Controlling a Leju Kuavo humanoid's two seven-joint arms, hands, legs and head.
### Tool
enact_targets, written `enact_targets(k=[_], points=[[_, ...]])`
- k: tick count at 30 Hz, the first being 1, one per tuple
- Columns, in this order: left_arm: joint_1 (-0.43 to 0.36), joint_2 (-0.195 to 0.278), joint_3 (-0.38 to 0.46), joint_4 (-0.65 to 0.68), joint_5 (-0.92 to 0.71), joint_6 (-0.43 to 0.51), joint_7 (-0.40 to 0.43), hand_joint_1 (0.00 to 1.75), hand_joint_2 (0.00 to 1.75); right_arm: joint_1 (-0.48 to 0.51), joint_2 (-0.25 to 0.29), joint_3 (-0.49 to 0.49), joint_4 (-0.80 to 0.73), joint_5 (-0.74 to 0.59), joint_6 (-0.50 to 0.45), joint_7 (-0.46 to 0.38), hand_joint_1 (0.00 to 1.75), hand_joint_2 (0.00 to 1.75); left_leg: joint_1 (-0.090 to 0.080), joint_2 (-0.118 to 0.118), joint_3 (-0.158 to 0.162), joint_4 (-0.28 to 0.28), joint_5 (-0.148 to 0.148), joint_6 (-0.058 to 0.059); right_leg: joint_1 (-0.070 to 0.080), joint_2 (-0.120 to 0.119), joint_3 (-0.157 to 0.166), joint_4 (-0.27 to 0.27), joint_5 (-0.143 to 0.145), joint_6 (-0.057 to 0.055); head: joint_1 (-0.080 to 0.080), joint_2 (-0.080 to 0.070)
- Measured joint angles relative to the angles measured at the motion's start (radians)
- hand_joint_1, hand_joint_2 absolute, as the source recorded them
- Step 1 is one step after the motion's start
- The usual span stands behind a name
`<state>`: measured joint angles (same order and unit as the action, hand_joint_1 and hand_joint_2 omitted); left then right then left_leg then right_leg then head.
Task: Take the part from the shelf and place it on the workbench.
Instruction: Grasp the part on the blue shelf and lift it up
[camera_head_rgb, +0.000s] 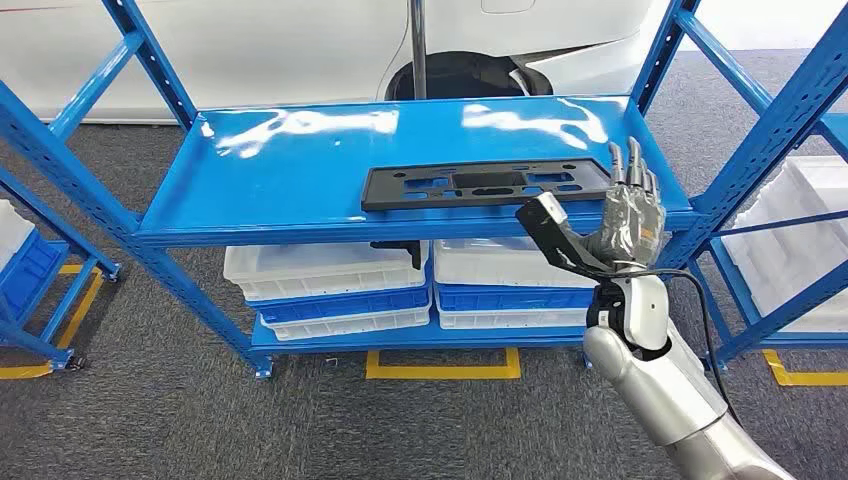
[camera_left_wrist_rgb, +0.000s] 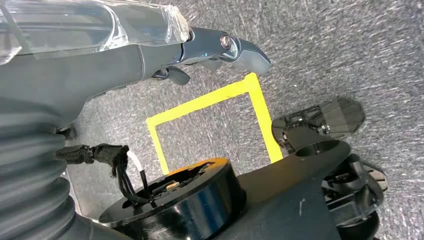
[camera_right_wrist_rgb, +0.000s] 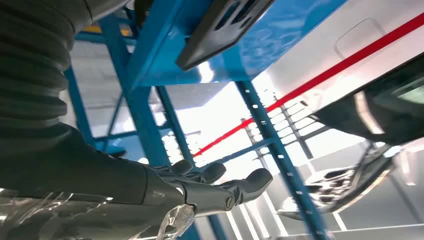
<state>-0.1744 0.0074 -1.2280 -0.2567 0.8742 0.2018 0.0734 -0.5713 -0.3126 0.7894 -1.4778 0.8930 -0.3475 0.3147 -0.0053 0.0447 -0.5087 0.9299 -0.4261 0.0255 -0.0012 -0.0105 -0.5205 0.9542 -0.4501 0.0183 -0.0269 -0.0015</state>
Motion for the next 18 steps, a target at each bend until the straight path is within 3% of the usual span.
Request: enact_targets(k=[18], points=[[-0.003, -0.004, -0.010, 0.000, 0.000, -0.003, 0.000, 0.00, 1.75, -0.094, 0.079, 0.212, 0.018, 0.018, 0.311, -0.101, 0.00, 1.75, 0.000, -0.004, -0.007, 0.000, 0.001, 0.000, 0.000, -0.003, -0.006, 0.000, 0.000, 0.000, 0.000, 0.000]])
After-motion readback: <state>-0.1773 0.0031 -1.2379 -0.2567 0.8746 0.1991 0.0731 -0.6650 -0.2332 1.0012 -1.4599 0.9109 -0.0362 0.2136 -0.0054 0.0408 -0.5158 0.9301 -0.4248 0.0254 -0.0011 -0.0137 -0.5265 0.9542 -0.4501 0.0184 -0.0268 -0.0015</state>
